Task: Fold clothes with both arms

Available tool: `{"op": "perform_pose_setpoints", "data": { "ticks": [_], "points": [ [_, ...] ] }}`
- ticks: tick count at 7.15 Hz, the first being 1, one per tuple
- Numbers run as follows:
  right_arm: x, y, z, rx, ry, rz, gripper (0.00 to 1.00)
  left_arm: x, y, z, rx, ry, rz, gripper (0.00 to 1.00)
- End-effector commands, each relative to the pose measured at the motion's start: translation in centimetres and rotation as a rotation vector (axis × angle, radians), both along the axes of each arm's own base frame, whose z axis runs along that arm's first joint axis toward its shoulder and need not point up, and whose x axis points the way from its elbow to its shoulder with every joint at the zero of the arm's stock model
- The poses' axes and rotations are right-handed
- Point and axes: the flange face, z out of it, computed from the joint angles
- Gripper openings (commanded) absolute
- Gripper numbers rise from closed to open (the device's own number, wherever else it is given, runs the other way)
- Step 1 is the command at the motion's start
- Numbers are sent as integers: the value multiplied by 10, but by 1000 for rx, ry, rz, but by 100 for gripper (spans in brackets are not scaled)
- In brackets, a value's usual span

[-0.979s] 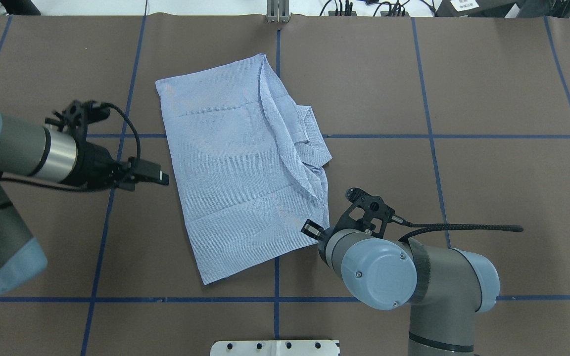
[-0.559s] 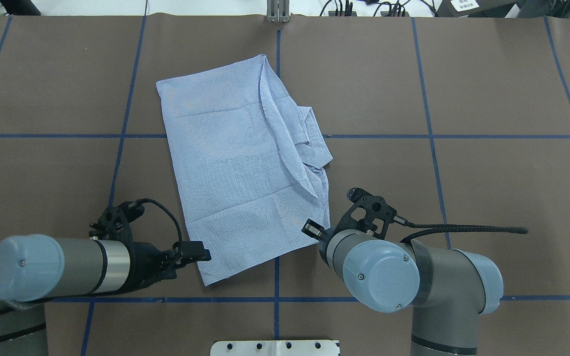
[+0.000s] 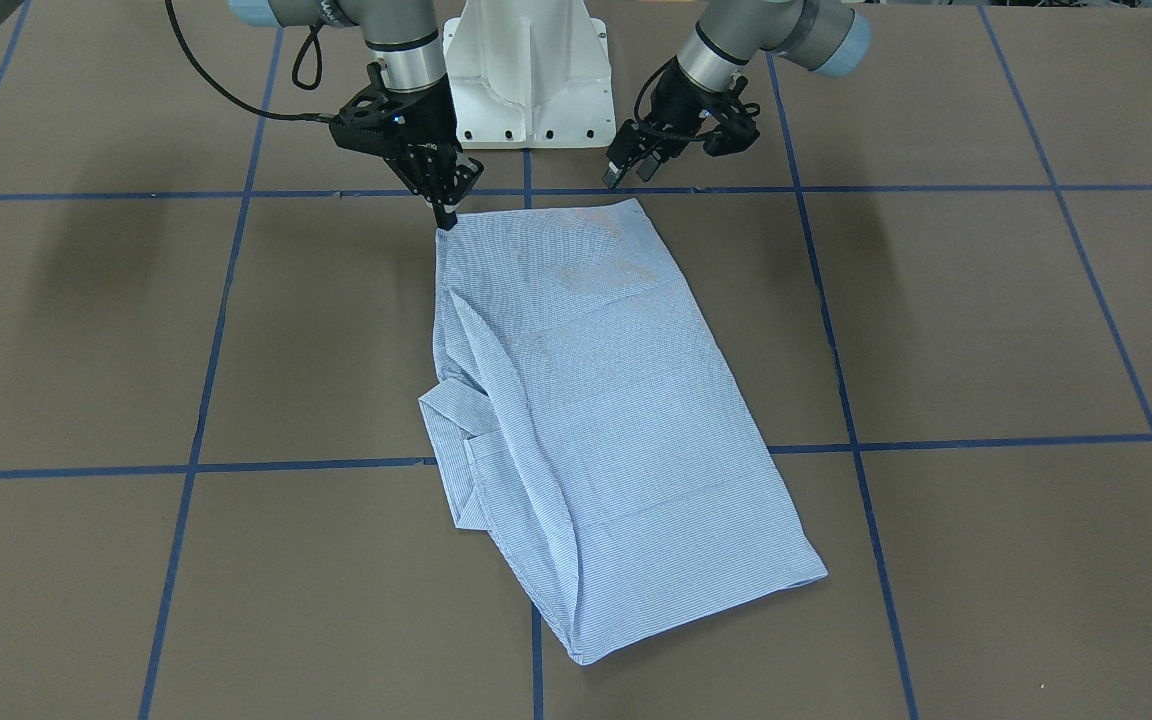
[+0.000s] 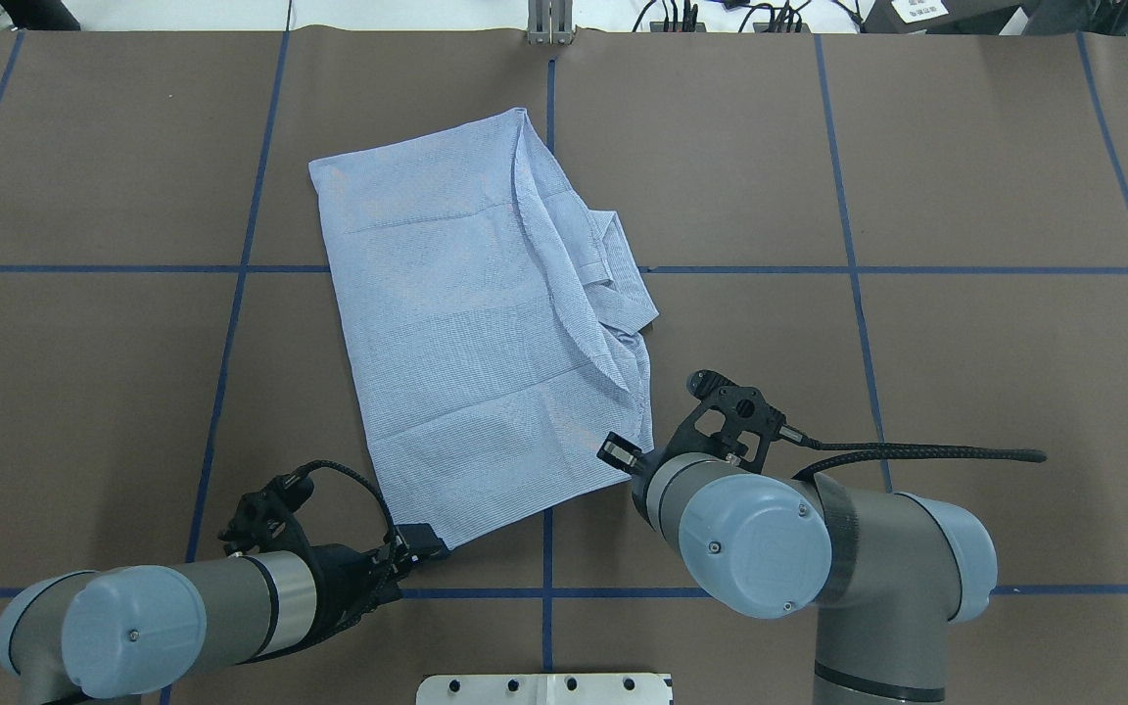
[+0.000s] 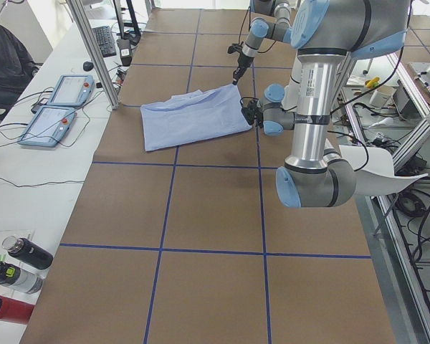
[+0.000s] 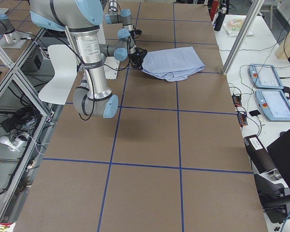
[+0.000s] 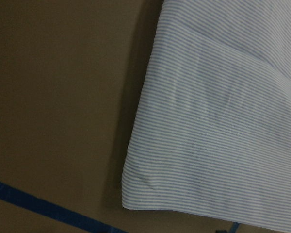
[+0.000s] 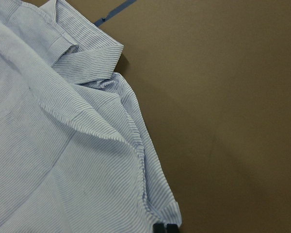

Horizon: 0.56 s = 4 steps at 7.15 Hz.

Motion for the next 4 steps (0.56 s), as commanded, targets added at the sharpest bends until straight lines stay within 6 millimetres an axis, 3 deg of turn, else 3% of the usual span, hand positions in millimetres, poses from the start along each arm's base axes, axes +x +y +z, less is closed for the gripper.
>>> {"op": "perform_pose_setpoints", "data": {
  "ticks": [1, 4],
  "points": [
    [1, 0, -2, 2, -5, 1, 0, 5, -1, 3, -4, -10, -15, 61],
    [2, 0, -1, 1, -3, 1, 0, 8, -13, 18, 5, -47, -32, 59]
  ]
}}
